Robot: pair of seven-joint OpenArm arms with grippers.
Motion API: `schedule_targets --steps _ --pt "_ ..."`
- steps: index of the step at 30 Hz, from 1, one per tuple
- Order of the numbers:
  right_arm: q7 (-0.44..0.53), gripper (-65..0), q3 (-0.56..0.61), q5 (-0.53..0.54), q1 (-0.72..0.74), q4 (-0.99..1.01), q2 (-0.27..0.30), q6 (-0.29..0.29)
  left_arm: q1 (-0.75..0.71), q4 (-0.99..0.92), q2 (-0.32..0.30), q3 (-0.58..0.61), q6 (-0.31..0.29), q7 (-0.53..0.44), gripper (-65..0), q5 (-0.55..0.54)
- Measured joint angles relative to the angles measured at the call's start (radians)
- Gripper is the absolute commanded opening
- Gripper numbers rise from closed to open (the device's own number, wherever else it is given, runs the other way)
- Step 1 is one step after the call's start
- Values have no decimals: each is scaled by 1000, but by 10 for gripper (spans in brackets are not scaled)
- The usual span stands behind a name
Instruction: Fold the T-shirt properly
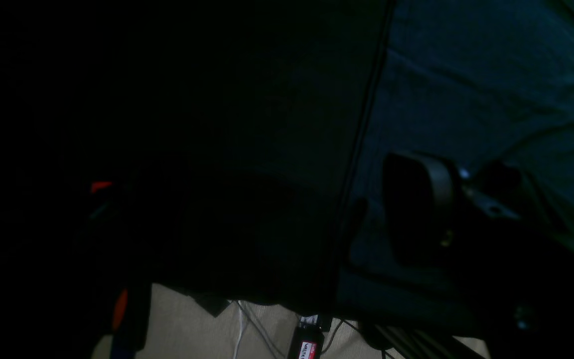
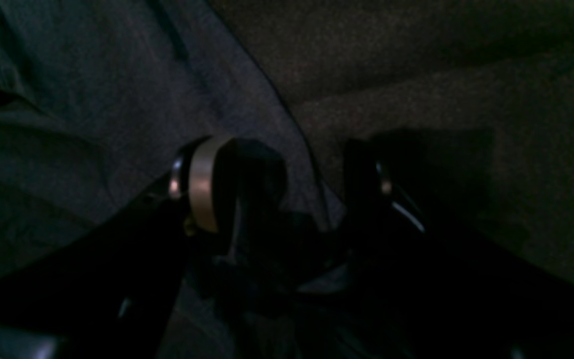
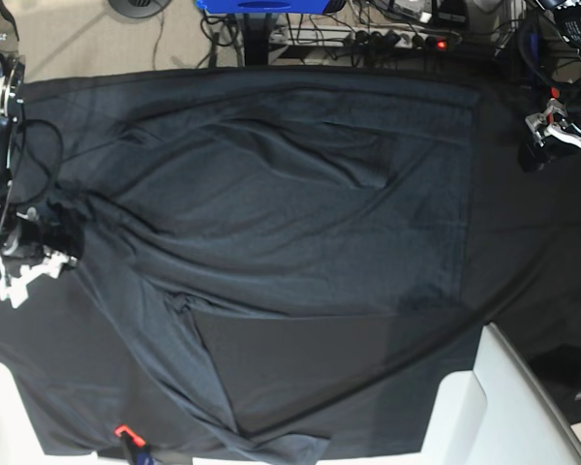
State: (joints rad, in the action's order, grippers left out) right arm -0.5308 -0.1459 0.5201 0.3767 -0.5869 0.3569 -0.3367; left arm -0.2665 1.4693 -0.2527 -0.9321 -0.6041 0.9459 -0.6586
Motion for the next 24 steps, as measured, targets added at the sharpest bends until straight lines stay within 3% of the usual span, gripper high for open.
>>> schedule_targets --steps 4,19,21,24 --pt "0 -422 0 -4 0 0 -2 8 0 0 0 0 0 0 -64 0" --pt "5 -431 0 -4 2 -1 -19 11 0 0 0 0 0 0 -64 0" --pt "5 -479 0 -4 2 -1 -19 12 0 0 0 0 0 0 -64 0" --pt "-6 -623 0 -4 2 0 -21 12 0 0 0 0 0 0 -64 0"
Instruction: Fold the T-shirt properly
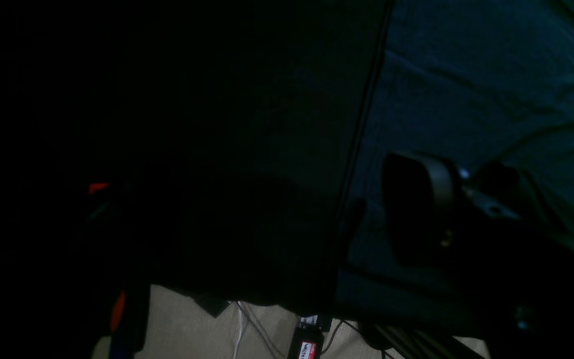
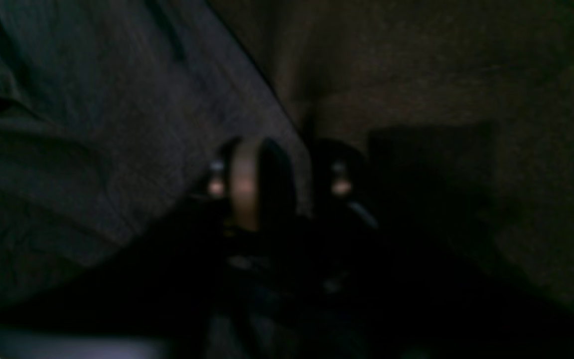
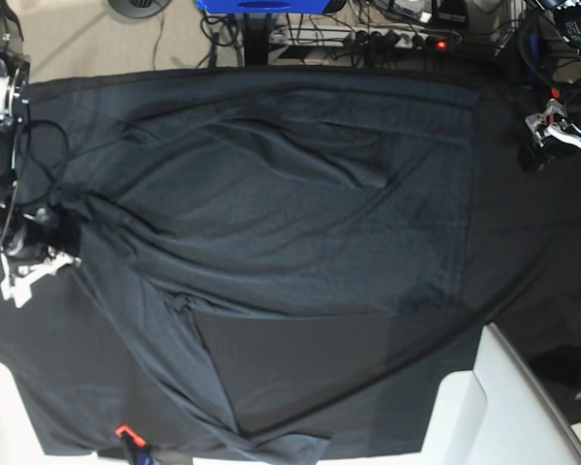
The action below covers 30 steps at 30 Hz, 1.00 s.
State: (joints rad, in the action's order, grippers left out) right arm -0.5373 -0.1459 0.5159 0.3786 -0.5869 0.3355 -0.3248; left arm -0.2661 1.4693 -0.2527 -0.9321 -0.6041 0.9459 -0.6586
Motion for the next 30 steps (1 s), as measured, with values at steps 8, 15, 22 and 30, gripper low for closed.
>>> schedule_targets --steps 8,15,22,30 --pt "-31 -647 2 -23 -3 -40 -6 4 37 -3 1 2 0 7 -64 103" --pt "-102 -647 1 -23 -46 -195 -5 12 174 -17 8 131 -8 -1 -64 301" --pt "-104 -647 1 -20 -47 -198 -7 30 373 -330 -31 253 -2 -8 -64 320" --pt "-106 -647 1 -20 -47 -199 -7 30 456 -572 -45 399 0 -180 -66 307"
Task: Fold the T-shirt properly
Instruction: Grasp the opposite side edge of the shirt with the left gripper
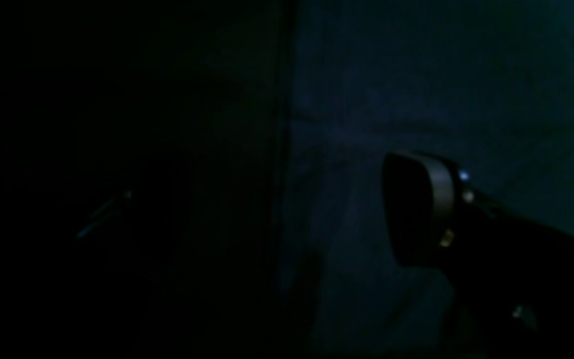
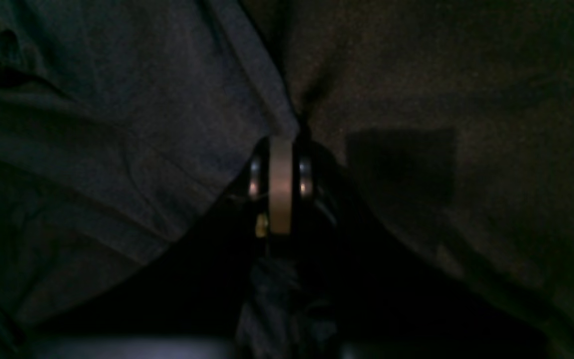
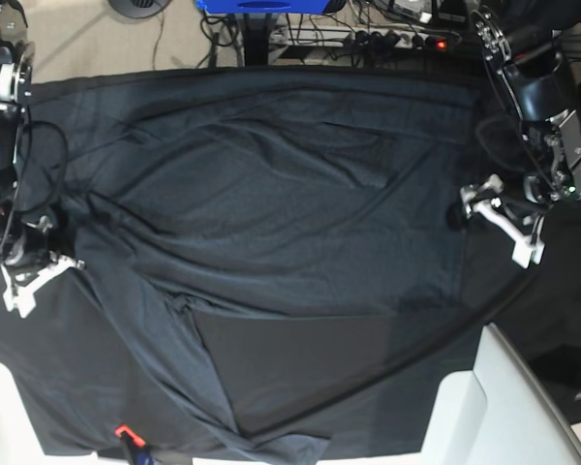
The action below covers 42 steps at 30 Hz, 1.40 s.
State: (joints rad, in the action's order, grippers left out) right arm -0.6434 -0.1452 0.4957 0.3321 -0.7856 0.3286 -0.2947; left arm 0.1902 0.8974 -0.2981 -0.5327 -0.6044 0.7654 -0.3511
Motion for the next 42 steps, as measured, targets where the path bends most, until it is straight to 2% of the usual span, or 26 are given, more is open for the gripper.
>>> schedule_targets --steps 3,5,10,16,18,24,33,35,42 --pt "0 -647 0 1 0 0 0 0 33 -66 -5 16 -3 -46 -67 -16" --pt "0 -647 0 1 0 0 0 0 34 -80 -6 31 -3 -68 -107 -20" --pt "0 -647 0 -2 0 0 -2 0 27 -77 28 52 -3 -69 -382 -27" --pt "0 -647 0 -2 0 0 -2 0 22 -90 35 0 -10 -47 -548 -31" --pt "0 -647 0 -2 0 0 -2 0 17 -90 34 -33 -10 -42 -647 -16" --pt "0 -647 0 -2 0 0 -1 0 8 -78 8 -45 -10 -20 -650 -8" --pt "-1 -647 -2 -2 0 0 -2 0 -135 224 39 -43 14 118 -650 7" --pt "0 -647 -2 2 0 0 -2 0 -156 266 49 -38 32 122 -650 5" --pt "0 -647 -2 2 0 0 -2 0 -223 372 66 -37 35 138 -650 7"
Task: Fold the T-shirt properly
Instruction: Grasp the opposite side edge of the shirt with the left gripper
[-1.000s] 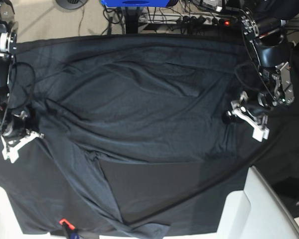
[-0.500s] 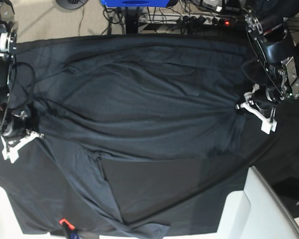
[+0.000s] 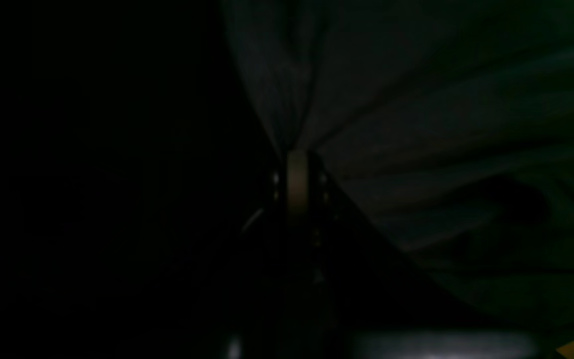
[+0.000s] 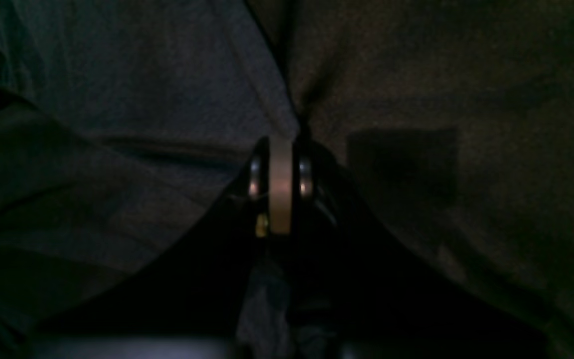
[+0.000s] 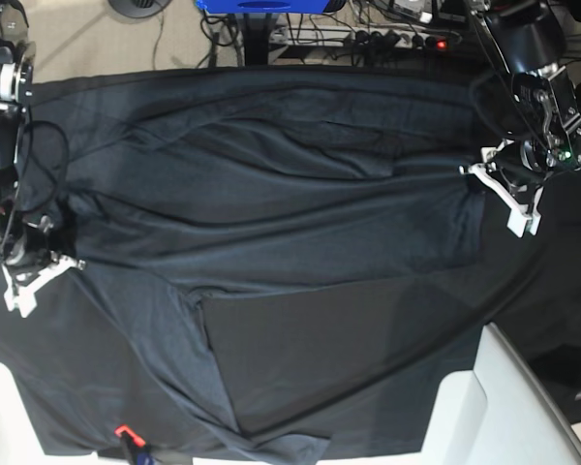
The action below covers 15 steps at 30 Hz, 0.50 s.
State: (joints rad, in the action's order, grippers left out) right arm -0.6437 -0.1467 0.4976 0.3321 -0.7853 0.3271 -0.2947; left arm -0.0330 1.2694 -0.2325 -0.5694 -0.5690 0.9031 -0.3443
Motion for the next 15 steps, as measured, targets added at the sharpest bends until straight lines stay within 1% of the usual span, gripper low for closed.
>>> schedule_targets --steps 3,4,7,10,12,13,15 --pt "0 -647 0 -1 0 0 0 0 -3 14 -4 -2 0 -1 -650 0" --pt "0 -647 0 -1 0 0 0 0 -3 14 -6 -3 0 -1 -612 0" --pt "0 -647 0 0 0 0 0 0 -3 14 -10 -6 0 -1 -429 3" --pt "0 -647 0 -1 0 0 0 0 -3 15 -24 -6 1 3 -276 0" --pt "0 -647 0 0 0 0 0 0 -3 16 -41 -6 0 57 -219 1" --pt "0 -647 1 -1 0 0 0 0 -2 17 -45 -14 0 74 -209 1" --pt "-1 -647 1 -1 0 0 0 1 1 24 -43 -71 -1 82 -207 0"
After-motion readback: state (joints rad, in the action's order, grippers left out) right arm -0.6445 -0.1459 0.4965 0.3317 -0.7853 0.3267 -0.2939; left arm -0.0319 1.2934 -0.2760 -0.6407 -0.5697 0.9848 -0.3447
